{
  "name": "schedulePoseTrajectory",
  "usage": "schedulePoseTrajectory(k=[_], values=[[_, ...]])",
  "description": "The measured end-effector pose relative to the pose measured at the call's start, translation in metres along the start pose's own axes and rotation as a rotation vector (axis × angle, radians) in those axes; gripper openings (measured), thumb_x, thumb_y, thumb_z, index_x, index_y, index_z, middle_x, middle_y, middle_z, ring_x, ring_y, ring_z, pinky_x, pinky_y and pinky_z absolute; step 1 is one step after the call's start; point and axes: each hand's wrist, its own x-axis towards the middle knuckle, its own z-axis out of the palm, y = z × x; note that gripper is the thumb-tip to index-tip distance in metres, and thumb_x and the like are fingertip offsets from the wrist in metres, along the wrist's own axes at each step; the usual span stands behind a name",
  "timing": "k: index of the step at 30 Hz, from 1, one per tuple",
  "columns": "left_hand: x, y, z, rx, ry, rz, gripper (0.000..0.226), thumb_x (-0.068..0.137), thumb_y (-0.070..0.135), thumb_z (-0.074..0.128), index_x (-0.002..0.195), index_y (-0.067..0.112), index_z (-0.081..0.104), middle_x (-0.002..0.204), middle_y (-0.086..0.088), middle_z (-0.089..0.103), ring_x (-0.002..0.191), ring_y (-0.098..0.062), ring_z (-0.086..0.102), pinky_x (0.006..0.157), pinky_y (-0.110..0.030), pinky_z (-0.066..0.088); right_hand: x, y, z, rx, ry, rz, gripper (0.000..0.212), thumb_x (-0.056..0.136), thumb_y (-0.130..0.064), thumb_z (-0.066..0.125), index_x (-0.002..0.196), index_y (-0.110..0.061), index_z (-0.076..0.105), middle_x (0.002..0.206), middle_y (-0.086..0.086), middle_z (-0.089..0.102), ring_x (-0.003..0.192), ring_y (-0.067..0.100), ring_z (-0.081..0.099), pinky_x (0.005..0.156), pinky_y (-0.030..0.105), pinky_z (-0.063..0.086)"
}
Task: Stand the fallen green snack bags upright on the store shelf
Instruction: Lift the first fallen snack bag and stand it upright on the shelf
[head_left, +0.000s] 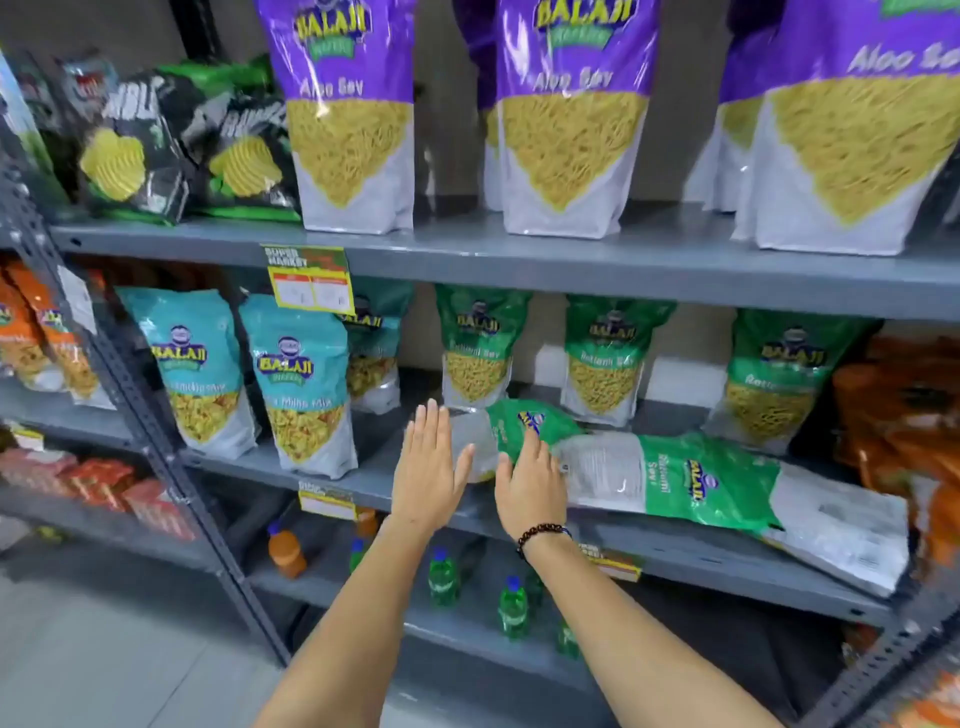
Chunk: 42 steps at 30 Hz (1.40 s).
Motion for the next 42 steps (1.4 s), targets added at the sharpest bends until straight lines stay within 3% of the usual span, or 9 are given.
schedulePoseTrajectory(k=[7,13,20,23,28,30,34,38,42], values=[[0.061,-0.037,0.029,0.03,-0.208,-0.1,0.066,0.098,0.044,0.021,0.148,0.0,0.013,0.159,-0.017,0.008,0.148,-0.028,0.003,0.12,-0.036,0.004,0.047,0.008,0.06,0.669,-0.258,0.654,0.055,0.087,-0.041,0.051,0.115,0.006,0.054,0.118,0.024,0.061,0.109,0.042,0.057,0.096,0.046,0.047],[0.081,-0.056,0.038,-0.211,-0.332,-0.221,0.055,0.1,0.036,0.027,0.144,0.003,0.027,0.157,-0.014,0.022,0.147,-0.024,0.013,0.117,-0.032,0.013,0.081,0.006,0.088,1.069,-0.097,0.99,0.078,0.072,-0.051,0.068,0.121,0.006,0.05,0.125,0.022,0.055,0.115,0.04,0.055,0.099,0.05,0.047],[0.064,-0.074,0.036,-0.391,-0.184,-0.249,0.049,0.101,0.029,0.027,0.144,0.006,0.029,0.154,-0.014,0.028,0.145,-0.025,0.021,0.116,-0.034,0.019,0.092,-0.015,0.074,1.251,0.07,0.775,0.011,0.092,-0.019,0.052,0.09,-0.014,0.061,0.097,0.009,0.063,0.09,0.024,0.057,0.089,0.048,0.051],[0.055,-0.081,0.04,-0.519,-0.129,-0.277,0.049,0.101,0.029,0.027,0.145,0.008,0.025,0.155,-0.011,0.028,0.145,-0.022,0.021,0.114,-0.029,0.019,0.09,-0.029,0.064,1.227,0.129,0.657,0.007,0.091,-0.012,0.054,0.087,-0.011,0.059,0.076,-0.008,0.055,0.088,0.019,0.052,0.094,0.044,0.046],[0.053,-0.072,0.046,-0.686,-0.113,-0.315,0.047,0.1,0.025,0.027,0.146,0.014,0.026,0.156,-0.005,0.027,0.145,-0.02,0.023,0.113,-0.029,0.021,0.081,-0.034,0.059,0.929,0.28,0.435,0.016,0.09,-0.016,0.053,0.077,-0.009,0.059,0.061,-0.008,0.052,0.059,0.008,0.045,0.058,0.014,0.036],[0.06,-0.067,0.045,-0.828,-0.135,-0.408,0.046,0.098,0.018,0.027,0.143,0.017,0.033,0.153,-0.004,0.033,0.141,-0.021,0.029,0.11,-0.03,0.025,0.075,-0.038,0.059,0.807,0.302,0.399,0.021,0.089,-0.017,0.054,0.071,-0.007,0.056,0.059,-0.002,0.053,0.055,0.011,0.044,0.05,0.019,0.032],[0.076,-0.073,0.043,-1.082,-0.182,-0.627,0.039,0.087,0.03,0.034,0.113,0.017,0.06,0.11,-0.004,0.065,0.104,-0.024,0.059,0.085,-0.03,0.045,0.067,-0.042,0.061,0.861,0.309,0.36,0.018,0.084,-0.01,0.054,0.078,0.006,0.062,0.071,0.011,0.061,0.067,0.02,0.048,0.054,0.022,0.033],[0.09,-0.083,0.039,-1.107,-0.239,-0.697,0.034,0.085,0.019,0.039,0.092,-0.012,0.052,0.08,-0.037,0.048,0.076,-0.05,0.046,0.065,-0.045,0.045,0.072,-0.038,0.056,1.012,0.166,0.328,0.022,0.078,-0.006,0.051,0.088,0.004,0.068,0.082,0.01,0.064,0.073,0.015,0.05,0.056,0.008,0.038],[0.1,-0.074,0.009,-1.243,-0.231,-0.717,0.041,0.076,-0.001,0.041,0.113,0.014,0.046,0.048,-0.001,0.06,0.046,-0.009,0.057,0.038,-0.022,0.038,0.094,-0.031,0.051,1.121,-0.104,0.351,0.035,0.077,0.012,0.046,0.108,0.011,0.062,0.106,0.019,0.063,0.08,0.017,0.057,0.073,0.019,0.046]])
